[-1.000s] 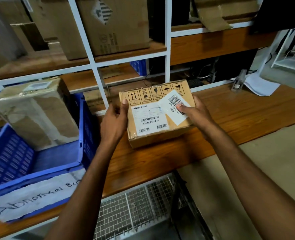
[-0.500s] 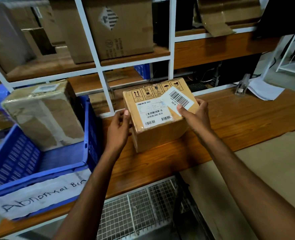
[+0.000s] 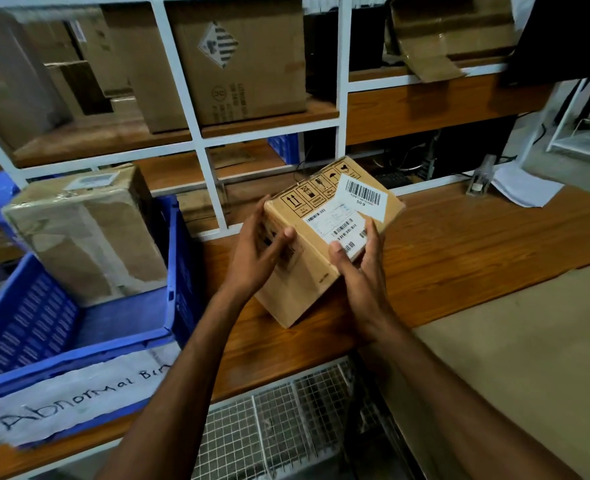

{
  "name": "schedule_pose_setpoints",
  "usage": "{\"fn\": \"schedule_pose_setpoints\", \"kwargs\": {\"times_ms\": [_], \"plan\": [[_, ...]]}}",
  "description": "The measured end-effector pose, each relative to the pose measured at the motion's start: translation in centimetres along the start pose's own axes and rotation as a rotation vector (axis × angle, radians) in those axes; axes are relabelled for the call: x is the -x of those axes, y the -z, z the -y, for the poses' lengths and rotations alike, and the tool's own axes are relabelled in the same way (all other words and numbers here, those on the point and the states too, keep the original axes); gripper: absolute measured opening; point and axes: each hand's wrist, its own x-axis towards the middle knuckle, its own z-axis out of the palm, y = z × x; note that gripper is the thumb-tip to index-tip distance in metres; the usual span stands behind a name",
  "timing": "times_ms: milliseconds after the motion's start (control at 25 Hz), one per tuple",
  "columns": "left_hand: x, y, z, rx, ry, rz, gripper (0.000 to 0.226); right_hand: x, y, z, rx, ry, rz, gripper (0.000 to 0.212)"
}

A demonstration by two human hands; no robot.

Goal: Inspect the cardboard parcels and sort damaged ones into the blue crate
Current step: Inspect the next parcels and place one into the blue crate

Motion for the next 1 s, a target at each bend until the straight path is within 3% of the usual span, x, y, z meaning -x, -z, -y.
{"fn": "schedule_pose_setpoints", "kwargs": {"times_ms": [80, 160, 280, 400, 480, 640, 760, 840, 1000], "plan": [[0.1, 0.1, -1.1, 0.029, -0.039, -0.11, 0.056, -0.8, 1.2, 1.6, -0.091, 0.027, 0.056, 0.09], [-0.5, 0.4, -2.4, 0.031, -0.072, -0.175, 0.042, -2.3, 2.4, 3.4, -0.033, 0.087, 0.095, 0.082], [-1.2, 0.2, -3.7, -0.055, -0.055, -0.241, 0.045, -4.4, 1.9, 5.7, 0.174, 0.124, -0.044, 0.049], [-2.0, 0.2, -3.9, -0.185, -0.067, -0.393, 0.045, -6.1, 0.3, 6.9, 0.287, 0.172, -0.131, 0.04], [-2.7, 0.4, -3.8, -0.228, -0.046, -0.438, 0.048, -7.2, -0.4, 7.4, 0.329, 0.166, -0.128, 0.042], [-4.0, 0.5, -2.7, -0.194, 0.066, -0.358, 0.055, -8.6, -1.8, 7.5, 0.329, 0.025, 0.006, 0.072], [-4.4, 0.1, -2.1, -0.17, 0.071, -0.368, 0.059, -9.4, -1.9, 7.0, 0.346, 0.057, -0.056, 0.068], [-4.3, -0.4, -1.8, -0.104, 0.061, -0.313, 0.069, -9.2, -1.4, 6.4, 0.326, 0.011, 0.003, 0.072], [-4.8, -0.9, -0.5, -0.099, 0.037, -0.322, 0.07, -9.1, -0.9, 5.7, 0.489, 0.084, -0.077, 0.058]]}}
